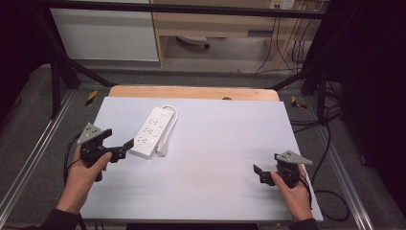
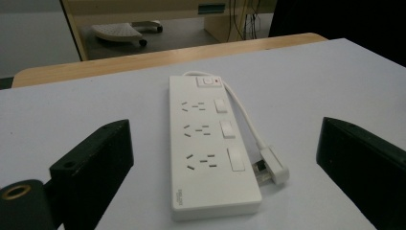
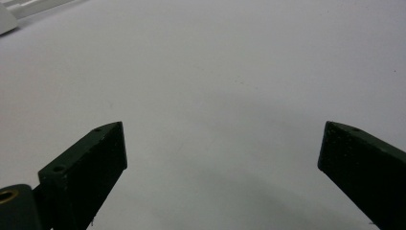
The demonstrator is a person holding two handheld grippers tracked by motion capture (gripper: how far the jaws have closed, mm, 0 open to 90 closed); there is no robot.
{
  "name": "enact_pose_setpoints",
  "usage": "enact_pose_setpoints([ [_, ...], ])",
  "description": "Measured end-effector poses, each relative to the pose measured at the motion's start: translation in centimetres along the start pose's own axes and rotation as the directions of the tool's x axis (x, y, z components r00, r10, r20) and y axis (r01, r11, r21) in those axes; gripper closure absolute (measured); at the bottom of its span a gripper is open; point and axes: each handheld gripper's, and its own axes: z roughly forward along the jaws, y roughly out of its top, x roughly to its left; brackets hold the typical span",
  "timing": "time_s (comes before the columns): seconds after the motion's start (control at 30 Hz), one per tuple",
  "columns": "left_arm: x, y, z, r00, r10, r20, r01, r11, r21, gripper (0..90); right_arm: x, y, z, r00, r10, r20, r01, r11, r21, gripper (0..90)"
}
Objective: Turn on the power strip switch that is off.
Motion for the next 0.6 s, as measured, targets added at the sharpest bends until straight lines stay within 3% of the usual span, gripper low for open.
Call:
enact_pose_setpoints([
  [0.17, 0.6, 0.9, 0.4, 0.9994, -0.032, -0.017, 0.031, 0.9991, -0.029, 5.6, 0.0, -0.1, 0.0, 1.0000, 0.000, 0.001, 0.000, 1.000, 0.008, 3.2],
  [0.37, 0.8, 1.9, 1.4, 0.9996, -0.018, -0.020, 0.018, 0.9998, -0.009, 5.6, 0.0, -0.1, -0.1, 1.0000, 0.002, -0.001, -0.002, 1.000, 0.002, 3.2],
  [0.6, 0.1, 3.3, 2.7, 0.9997, 0.025, -0.001, -0.025, 0.9994, 0.026, 5.6, 0.2, -0.1, -0.1, 1.0000, -0.008, 0.005, 0.008, 1.000, 0.010, 3.2],
])
